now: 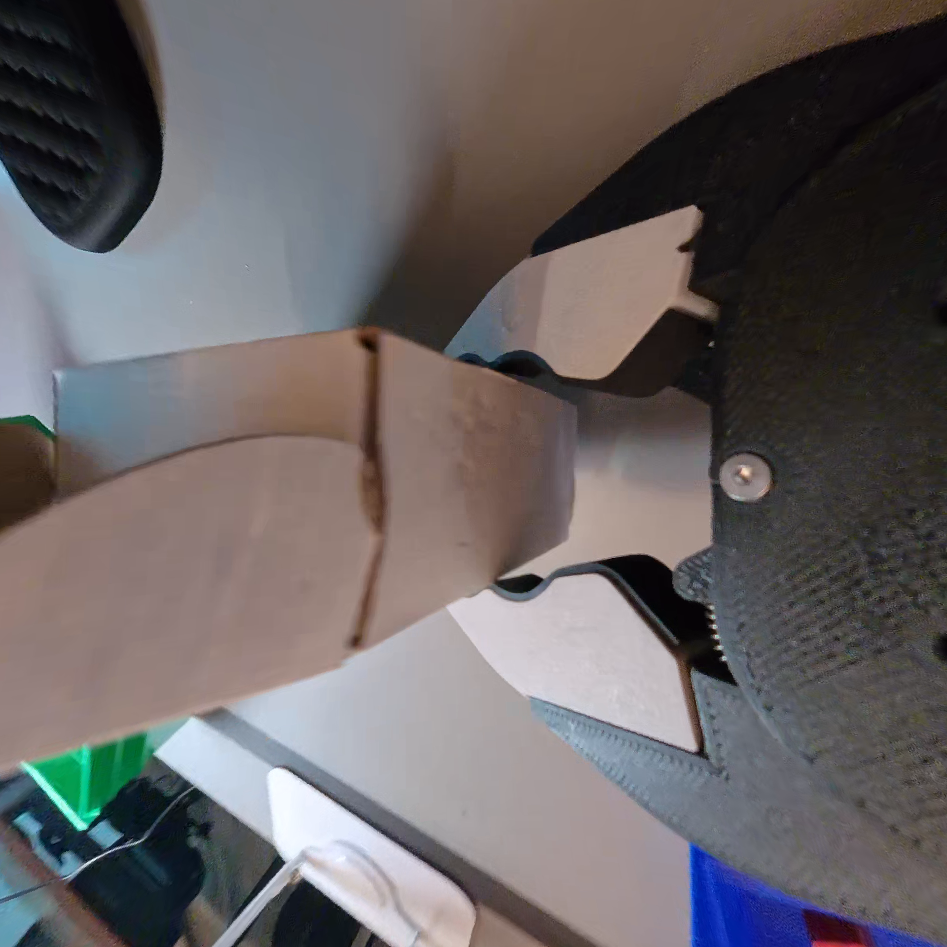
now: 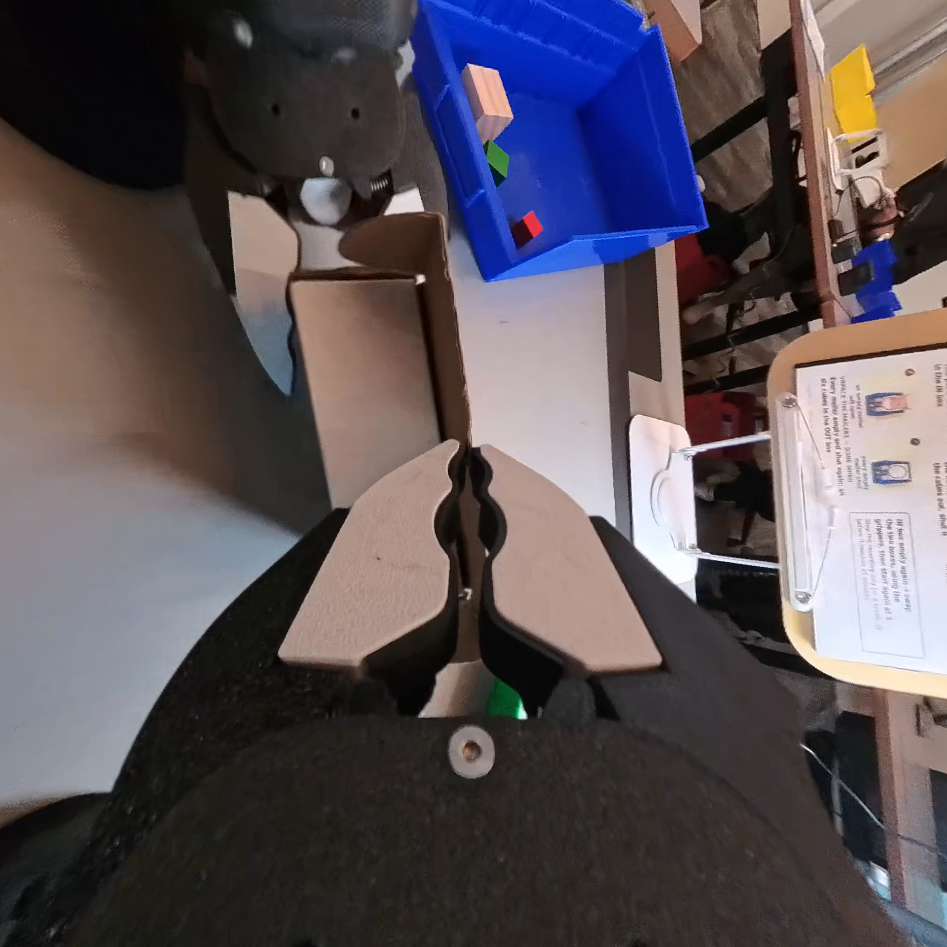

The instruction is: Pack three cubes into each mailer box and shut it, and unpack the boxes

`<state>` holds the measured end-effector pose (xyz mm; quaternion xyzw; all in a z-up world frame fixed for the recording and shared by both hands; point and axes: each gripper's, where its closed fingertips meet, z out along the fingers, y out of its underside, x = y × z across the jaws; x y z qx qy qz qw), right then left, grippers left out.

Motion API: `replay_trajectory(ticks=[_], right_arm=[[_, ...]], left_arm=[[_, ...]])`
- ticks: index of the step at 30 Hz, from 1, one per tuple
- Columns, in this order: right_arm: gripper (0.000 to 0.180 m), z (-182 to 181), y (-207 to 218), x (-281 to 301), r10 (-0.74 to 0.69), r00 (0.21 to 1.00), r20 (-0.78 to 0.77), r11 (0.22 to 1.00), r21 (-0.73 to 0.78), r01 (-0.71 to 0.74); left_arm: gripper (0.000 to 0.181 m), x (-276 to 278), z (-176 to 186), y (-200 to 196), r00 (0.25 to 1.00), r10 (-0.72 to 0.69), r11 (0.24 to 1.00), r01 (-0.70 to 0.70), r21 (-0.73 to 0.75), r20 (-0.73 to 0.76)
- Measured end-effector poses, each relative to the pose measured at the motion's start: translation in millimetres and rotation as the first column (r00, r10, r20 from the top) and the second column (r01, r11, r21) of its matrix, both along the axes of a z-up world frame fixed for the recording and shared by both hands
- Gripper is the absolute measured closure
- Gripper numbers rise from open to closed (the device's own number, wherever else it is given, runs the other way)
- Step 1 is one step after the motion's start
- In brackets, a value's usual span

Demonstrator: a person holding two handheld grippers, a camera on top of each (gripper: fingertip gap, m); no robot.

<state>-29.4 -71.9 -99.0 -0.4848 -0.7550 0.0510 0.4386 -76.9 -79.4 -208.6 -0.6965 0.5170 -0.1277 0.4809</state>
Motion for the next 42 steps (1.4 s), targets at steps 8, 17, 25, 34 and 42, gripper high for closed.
replay_trajectory(ticks=[8, 17, 25, 34, 42], right_arm=[[0.178, 0, 8, 8, -0.088, 0.996, -0.032, 0.996, 0.014, 0.088], [0.179, -4, -8, -3, -0.072, 0.997, -0.016, 0.997, -0.016, 0.071], [0.178, 12, -3, -4, -0.079, 0.997, -0.028, 0.996, -0.039, 0.077], [0.178, 24, 13, 2, -0.106, 0.992, -0.064, 0.985, -0.141, 0.096], [0.179, 25, 17, -3, -0.080, 0.996, -0.049, 0.975, -0.211, 0.068]], left_arm=[[0.108, -22, 27, -13, 0.963, 0.030, 0.985, 0.017, -0.171, 0.268], [0.132, -13, 46, -5, 0.816, 0.278, 0.908, -0.052, -0.415, 0.507], [0.144, -8, -3, -16, 0.936, 0.248, 0.908, -0.135, -0.398, 0.250], [0.164, -9, -20, -28, 0.994, 0.111, 0.962, -0.103, -0.252, 0.018], [0.152, -3, 16, -32, 0.994, -0.013, 1.000, 0.016, -0.024, 0.104]])
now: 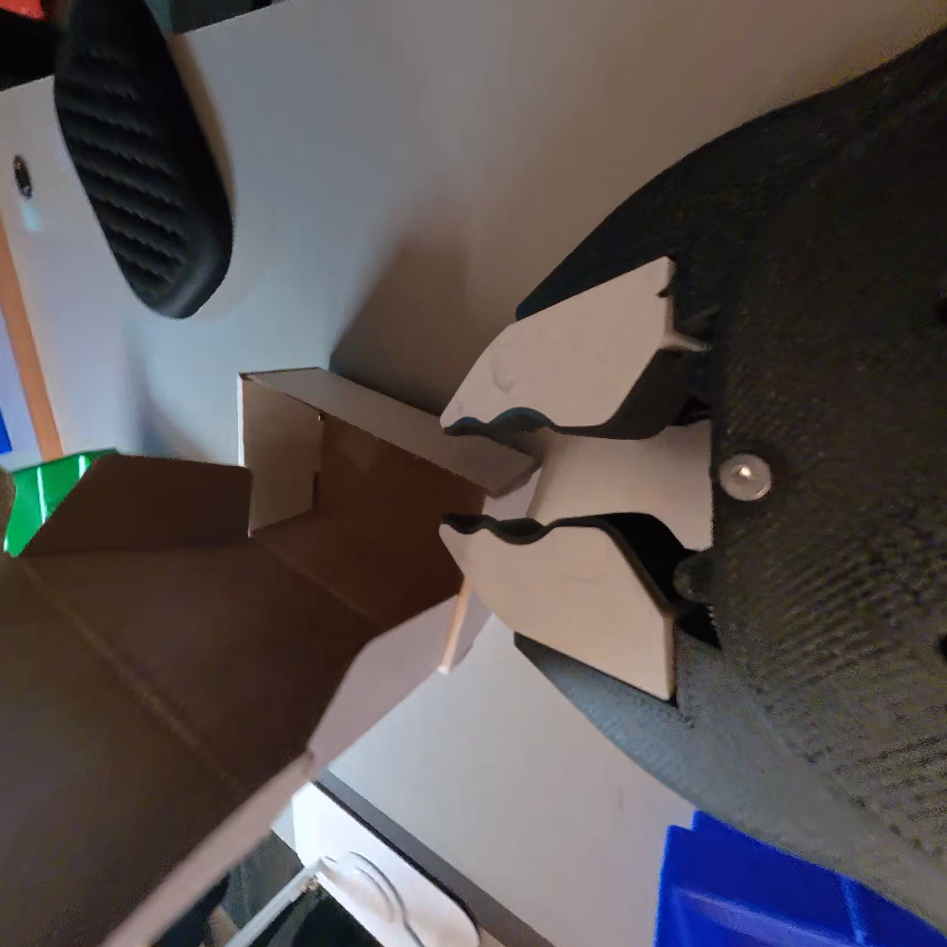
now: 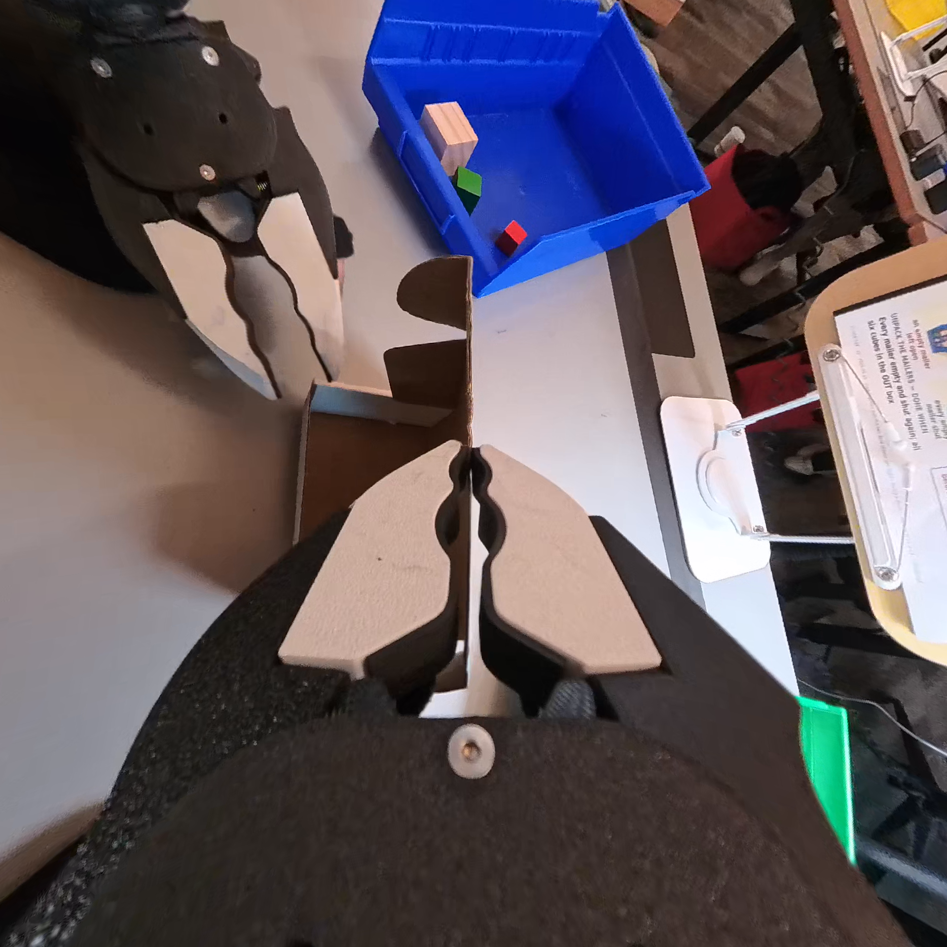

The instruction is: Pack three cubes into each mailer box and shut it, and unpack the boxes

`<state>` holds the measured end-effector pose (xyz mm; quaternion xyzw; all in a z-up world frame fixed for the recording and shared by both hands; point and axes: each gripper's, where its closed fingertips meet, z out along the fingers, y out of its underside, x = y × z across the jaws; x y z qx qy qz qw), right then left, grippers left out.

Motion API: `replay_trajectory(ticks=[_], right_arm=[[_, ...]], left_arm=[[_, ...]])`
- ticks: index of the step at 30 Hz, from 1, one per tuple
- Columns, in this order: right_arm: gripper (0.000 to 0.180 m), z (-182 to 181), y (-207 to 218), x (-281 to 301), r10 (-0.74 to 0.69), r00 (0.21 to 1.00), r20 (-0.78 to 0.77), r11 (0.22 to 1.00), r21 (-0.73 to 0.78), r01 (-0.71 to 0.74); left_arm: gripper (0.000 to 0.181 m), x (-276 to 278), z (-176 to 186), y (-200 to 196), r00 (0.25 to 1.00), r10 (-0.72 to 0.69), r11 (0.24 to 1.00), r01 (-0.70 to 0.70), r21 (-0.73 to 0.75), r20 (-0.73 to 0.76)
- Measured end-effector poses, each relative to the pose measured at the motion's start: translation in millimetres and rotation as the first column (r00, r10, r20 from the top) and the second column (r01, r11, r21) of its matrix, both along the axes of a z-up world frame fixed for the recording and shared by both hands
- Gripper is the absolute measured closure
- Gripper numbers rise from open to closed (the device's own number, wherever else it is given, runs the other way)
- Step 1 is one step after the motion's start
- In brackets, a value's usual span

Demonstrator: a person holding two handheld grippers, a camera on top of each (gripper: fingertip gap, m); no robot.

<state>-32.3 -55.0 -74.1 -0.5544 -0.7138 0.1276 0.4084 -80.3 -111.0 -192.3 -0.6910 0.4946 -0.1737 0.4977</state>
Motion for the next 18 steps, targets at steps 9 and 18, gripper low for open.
replay_trajectory(ticks=[9, 18], right_arm=[[0.178, 8, 31, -6, -0.030, 0.999, 0.036, 1.000, -0.005, 0.031], [0.178, -41, 121, -18, -0.144, 0.969, 0.202, 0.989, 0.067, 0.133]], left_arm=[[0.175, 2, -25, 5, 0.985, -0.017, 1.000, 0.014, -0.022, -0.172], [0.177, 16, -25, -10, 0.987, -0.072, 0.997, 0.066, -0.049, -0.145]])
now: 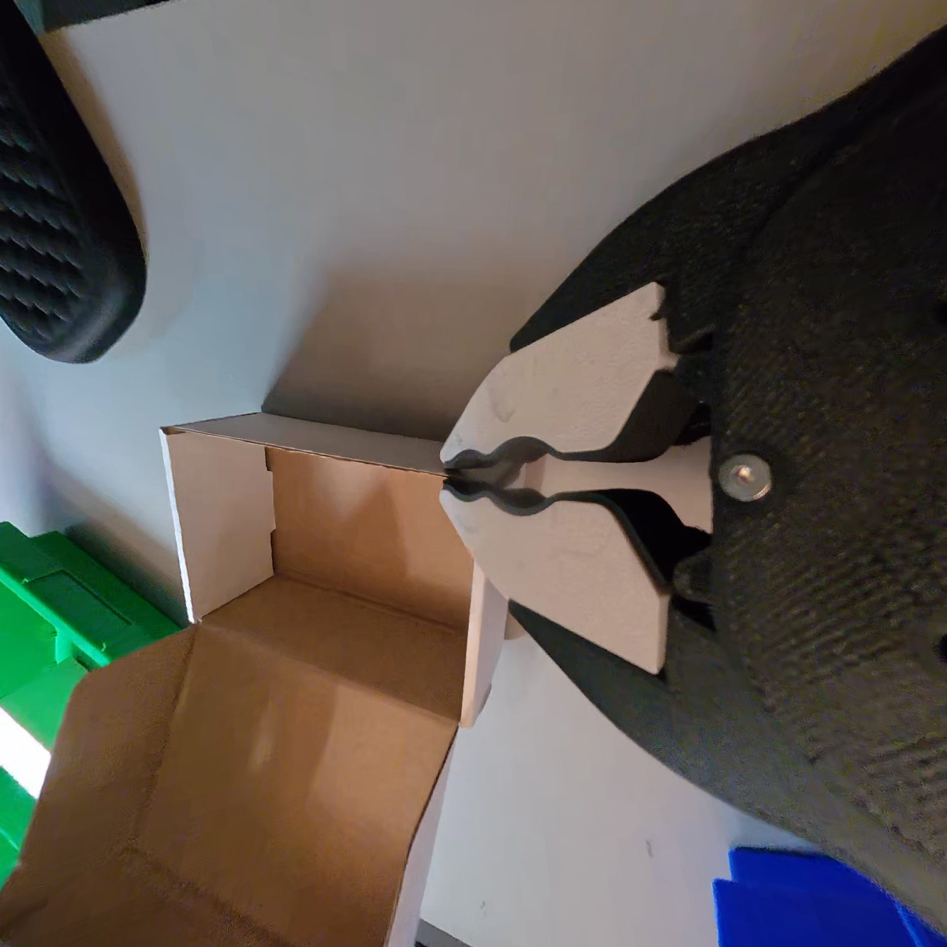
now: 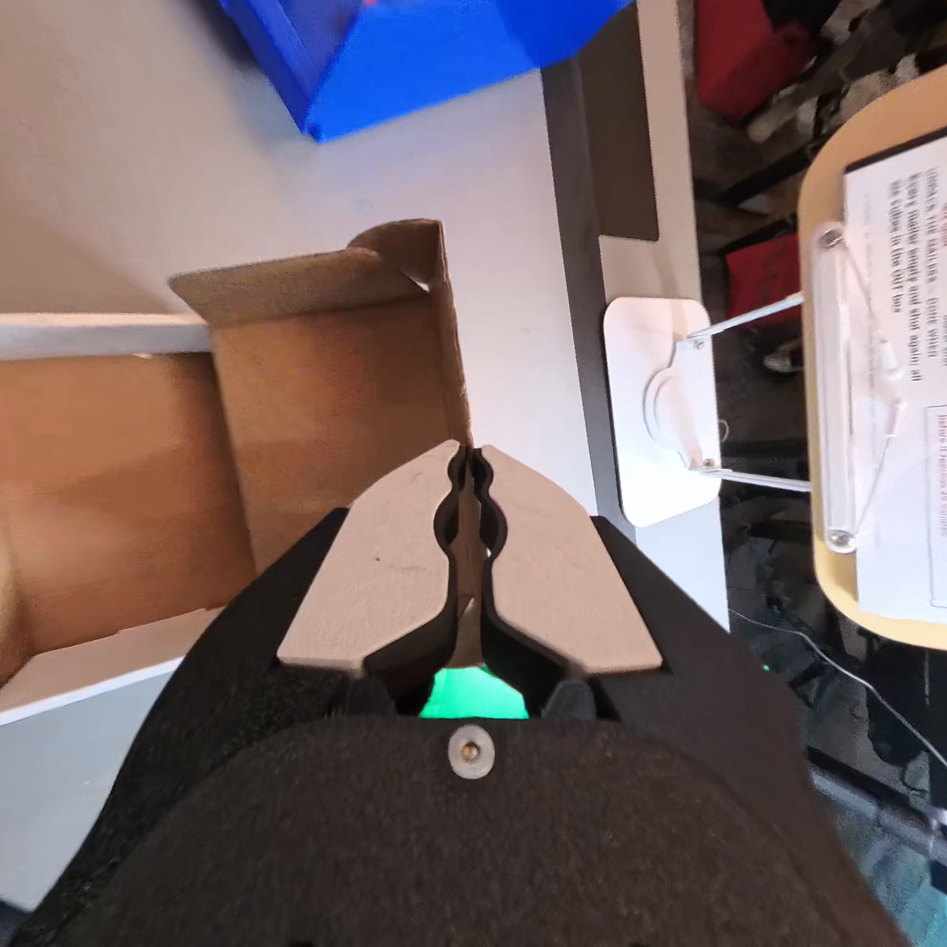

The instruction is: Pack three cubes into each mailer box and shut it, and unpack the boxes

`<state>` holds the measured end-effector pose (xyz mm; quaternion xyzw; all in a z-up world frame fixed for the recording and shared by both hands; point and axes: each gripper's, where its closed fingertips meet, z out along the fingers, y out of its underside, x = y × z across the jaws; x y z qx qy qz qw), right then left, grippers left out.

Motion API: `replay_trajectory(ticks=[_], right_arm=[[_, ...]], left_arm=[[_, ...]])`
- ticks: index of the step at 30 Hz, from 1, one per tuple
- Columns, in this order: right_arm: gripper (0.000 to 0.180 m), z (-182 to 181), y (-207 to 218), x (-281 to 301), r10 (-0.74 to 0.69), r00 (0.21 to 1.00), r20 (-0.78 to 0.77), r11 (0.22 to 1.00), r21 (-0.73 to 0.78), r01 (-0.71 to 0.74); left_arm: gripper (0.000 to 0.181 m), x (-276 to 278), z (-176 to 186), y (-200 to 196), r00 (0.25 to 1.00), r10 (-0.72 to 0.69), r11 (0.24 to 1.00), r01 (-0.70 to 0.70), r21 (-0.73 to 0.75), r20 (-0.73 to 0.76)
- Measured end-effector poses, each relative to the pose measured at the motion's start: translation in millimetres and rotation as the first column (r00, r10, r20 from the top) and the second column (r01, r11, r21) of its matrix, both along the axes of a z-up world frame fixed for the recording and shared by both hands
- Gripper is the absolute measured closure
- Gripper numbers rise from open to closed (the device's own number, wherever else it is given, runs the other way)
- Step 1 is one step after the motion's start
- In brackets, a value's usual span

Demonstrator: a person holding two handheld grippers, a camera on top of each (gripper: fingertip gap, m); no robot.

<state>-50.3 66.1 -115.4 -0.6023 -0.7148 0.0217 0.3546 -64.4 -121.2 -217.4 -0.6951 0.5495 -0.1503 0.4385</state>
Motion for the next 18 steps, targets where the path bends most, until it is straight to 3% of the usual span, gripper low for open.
replay_trajectory(ticks=[5, 16, 18], right_arm=[[0.175, -49, 19, -3, -0.020, 0.995, 0.099, 0.996, -0.090, 0.029], [0.169, -100, 17, 7, 0.008, 0.980, 0.200, 0.913, -0.400, 0.074], [0.160, -106, 23, 8, -0.028, 0.975, 0.222, 0.902, -0.415, 0.120]], left_arm=[[0.178, 6, 1, -10, 0.999, -0.035, 0.999, 0.036, -0.027, 0.021], [0.179, 19, 3, -36, 0.988, -0.132, 0.985, 0.140, -0.101, 0.076], [0.179, 19, 3, -37, 0.988, -0.131, 0.985, 0.139, -0.103, 0.080]])
